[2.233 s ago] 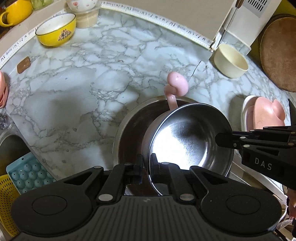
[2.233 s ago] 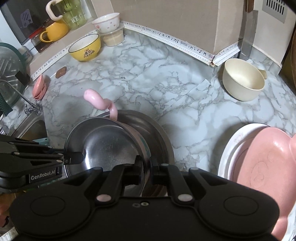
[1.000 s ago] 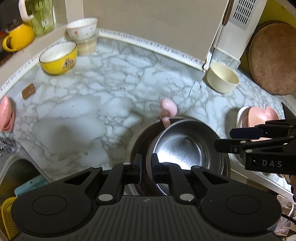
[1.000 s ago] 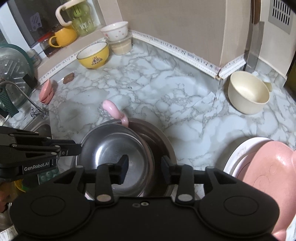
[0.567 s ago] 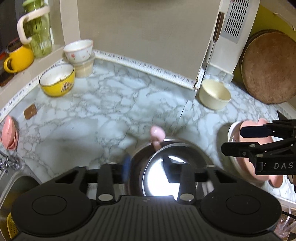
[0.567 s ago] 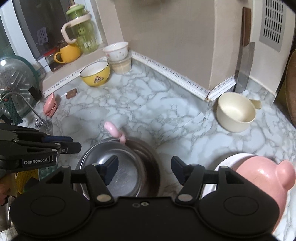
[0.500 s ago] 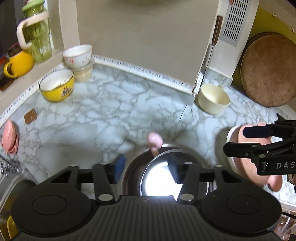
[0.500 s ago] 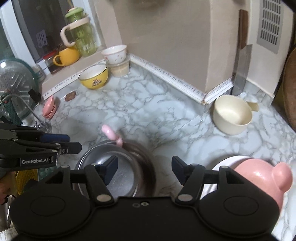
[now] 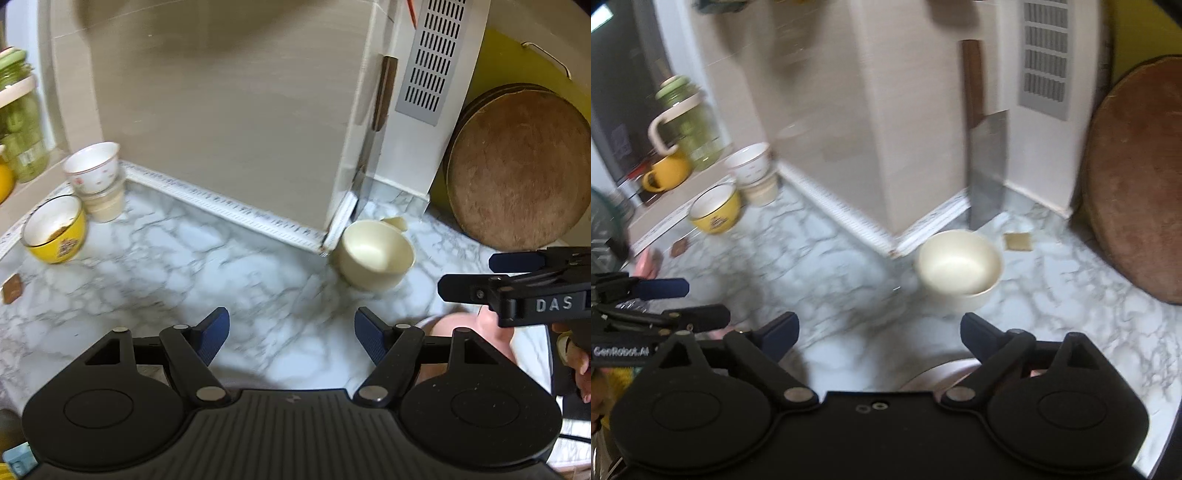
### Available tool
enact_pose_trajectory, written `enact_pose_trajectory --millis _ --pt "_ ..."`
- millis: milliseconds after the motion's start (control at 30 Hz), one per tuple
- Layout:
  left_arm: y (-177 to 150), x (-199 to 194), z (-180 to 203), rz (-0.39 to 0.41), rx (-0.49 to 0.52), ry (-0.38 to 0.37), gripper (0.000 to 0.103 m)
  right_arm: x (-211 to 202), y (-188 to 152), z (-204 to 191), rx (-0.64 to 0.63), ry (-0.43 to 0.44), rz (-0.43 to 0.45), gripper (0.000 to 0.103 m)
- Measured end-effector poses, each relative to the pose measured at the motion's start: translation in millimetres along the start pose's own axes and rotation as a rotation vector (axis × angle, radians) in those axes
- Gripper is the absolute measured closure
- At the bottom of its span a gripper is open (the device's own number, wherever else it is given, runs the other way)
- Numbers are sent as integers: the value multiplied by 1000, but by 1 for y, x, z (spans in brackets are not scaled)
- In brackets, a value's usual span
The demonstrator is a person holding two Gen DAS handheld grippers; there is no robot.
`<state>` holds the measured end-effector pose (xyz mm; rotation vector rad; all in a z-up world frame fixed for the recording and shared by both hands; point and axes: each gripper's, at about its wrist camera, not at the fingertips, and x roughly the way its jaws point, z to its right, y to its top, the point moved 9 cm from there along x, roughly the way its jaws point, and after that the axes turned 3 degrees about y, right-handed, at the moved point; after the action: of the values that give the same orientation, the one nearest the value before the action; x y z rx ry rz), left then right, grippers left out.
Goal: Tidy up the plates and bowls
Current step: 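Move both grippers toward the cream bowl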
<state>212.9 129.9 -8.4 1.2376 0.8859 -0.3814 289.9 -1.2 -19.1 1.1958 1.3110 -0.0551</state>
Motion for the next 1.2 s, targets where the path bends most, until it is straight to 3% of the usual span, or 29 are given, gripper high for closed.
enact_pose_trajectory --millis 167,567,1033,1200 --pt "18 27 29 9 -22 11 29 12 14 44 75 -38 3 7" --pt "42 106 67 -60 -114 47 29 64 23 120 196 -91 -51 7" --pt "40 177 89 -114 -133 107 29 135 24 152 267 -79 -120 10" --pt "33 195 91 -144 -164 116 29 154 20 157 271 -67 -150 20"
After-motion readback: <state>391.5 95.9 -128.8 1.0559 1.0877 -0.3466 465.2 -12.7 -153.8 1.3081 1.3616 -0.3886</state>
